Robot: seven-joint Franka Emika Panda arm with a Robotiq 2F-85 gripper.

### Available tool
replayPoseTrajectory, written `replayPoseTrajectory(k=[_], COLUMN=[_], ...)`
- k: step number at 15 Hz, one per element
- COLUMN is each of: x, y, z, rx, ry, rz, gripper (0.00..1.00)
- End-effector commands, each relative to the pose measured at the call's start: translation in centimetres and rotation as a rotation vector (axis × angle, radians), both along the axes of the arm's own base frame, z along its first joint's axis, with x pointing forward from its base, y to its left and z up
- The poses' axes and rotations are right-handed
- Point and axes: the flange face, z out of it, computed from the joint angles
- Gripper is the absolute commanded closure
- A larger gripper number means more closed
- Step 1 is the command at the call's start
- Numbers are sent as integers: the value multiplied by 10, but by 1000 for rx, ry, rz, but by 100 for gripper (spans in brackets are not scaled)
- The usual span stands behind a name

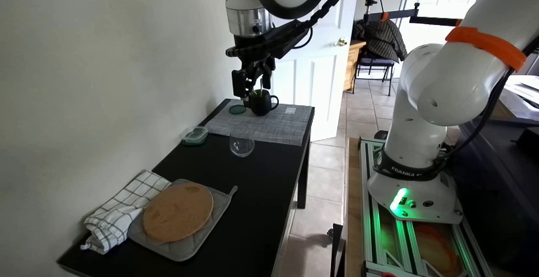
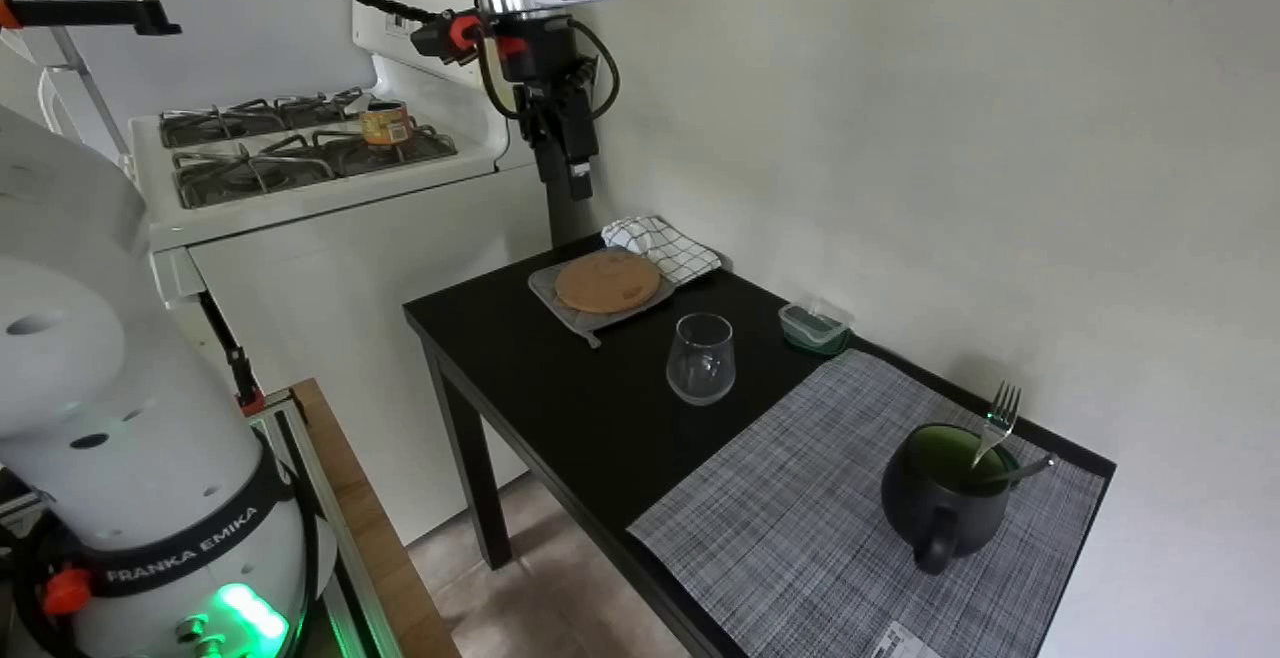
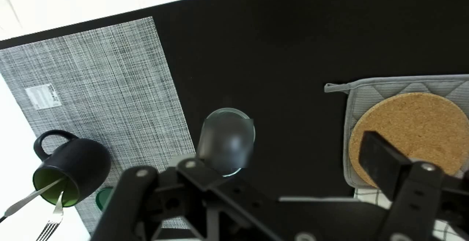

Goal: Move the object from the stove top to the counter

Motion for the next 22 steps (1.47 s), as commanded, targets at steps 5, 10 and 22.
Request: replayPoseTrajectory(k=[5, 10, 22], x=[0, 0, 16], y=[0, 0, 96], z=[1, 1, 15], rx=[0, 0, 157], ry=[1, 1, -2], rz=[0, 0, 162], gripper=[0, 0, 0])
